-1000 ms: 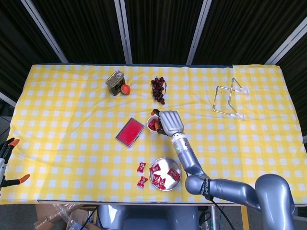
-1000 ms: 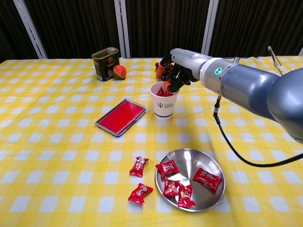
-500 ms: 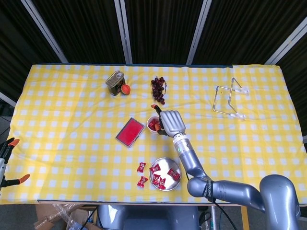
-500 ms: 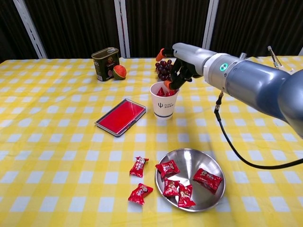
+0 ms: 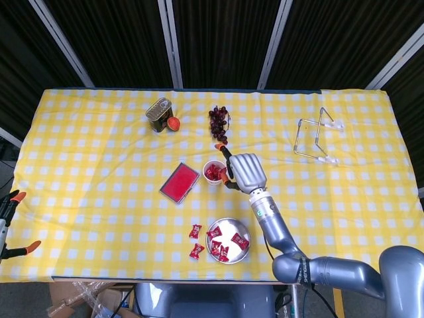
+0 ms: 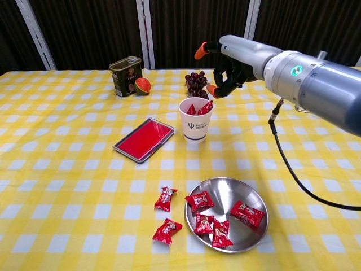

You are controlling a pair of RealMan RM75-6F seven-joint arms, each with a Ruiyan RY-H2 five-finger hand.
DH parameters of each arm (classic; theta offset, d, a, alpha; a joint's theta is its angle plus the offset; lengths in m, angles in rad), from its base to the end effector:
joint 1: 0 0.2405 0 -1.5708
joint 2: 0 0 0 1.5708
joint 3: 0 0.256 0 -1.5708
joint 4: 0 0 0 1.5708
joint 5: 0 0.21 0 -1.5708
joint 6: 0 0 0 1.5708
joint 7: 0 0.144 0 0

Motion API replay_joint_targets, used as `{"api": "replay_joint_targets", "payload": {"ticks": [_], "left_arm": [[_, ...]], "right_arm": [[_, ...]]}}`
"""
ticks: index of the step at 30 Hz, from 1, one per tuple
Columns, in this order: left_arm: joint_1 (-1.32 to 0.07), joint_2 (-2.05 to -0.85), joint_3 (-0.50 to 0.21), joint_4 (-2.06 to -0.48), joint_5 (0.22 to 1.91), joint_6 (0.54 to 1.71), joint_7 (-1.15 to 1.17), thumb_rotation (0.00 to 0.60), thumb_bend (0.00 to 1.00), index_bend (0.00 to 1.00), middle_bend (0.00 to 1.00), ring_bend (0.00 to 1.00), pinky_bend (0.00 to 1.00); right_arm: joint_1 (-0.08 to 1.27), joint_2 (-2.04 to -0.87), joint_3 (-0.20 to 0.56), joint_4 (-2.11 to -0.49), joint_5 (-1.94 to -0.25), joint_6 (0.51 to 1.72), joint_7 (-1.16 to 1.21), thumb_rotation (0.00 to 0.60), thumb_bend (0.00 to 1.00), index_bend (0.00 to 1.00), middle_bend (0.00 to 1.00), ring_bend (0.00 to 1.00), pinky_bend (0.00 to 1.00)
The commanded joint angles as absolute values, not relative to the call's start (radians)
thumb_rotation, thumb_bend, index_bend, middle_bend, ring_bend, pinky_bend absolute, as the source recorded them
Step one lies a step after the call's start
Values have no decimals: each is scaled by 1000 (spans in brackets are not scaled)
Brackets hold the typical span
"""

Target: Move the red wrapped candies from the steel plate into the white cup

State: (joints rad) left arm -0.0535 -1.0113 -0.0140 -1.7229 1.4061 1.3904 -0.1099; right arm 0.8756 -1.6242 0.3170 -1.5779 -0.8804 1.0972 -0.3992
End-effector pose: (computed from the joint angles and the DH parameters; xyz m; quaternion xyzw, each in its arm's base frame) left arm -0.3226 0.1605 0.1707 -0.5547 -0.4868 -0.3580 0.5720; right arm -0.0685 -0.3632 -0.0088 0.6627 -0.4329 0.4585 0.4040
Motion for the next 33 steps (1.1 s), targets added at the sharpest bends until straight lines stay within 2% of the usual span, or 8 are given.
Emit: {"api": "replay_joint_targets", "payload": {"ticks": [1,5,12,19,23,24,33], "left_arm": [[-53,-1012,-13,-1722,1408,1392,-109,600,25,0,0,0,0],[-53,-1012,-13,-1720,1412,1394,-107,600,25,0,0,0,0],[-51,-1017,-11,-1717,1421,1402,-100,600,25,0,0,0,0],[-51,-1023,-13,-1717,1419,1405,-89,600,25,0,0,0,0],[-51,-1027,-14,-1718,1416,1405,-79,600,25,0,0,0,0],[-51,-1028,-15,-1717,1415,1407,-76,600,25,0,0,0,0],[-50,-1023,-15,-1714,1413,1405,-89,600,25,0,0,0,0]], "right_arm": [[832,-1568,285,-1643,-922,1115,-379,600,492,165,692,775,920],[796,-1491,240,-1711,-968,1090,-356,600,483,165,691,774,914],[770,-1369,161,-1755,-1130,969,-230,600,410,165,691,774,914],[779,-1333,97,-1764,-1336,898,-128,600,403,208,691,782,914],[807,-1364,79,-1791,-1344,841,-151,600,404,225,691,790,914],[835,-1418,78,-1788,-1335,802,-185,600,404,227,691,792,914],[882,-1562,82,-1736,-1188,771,-333,600,403,294,691,801,914]]}}
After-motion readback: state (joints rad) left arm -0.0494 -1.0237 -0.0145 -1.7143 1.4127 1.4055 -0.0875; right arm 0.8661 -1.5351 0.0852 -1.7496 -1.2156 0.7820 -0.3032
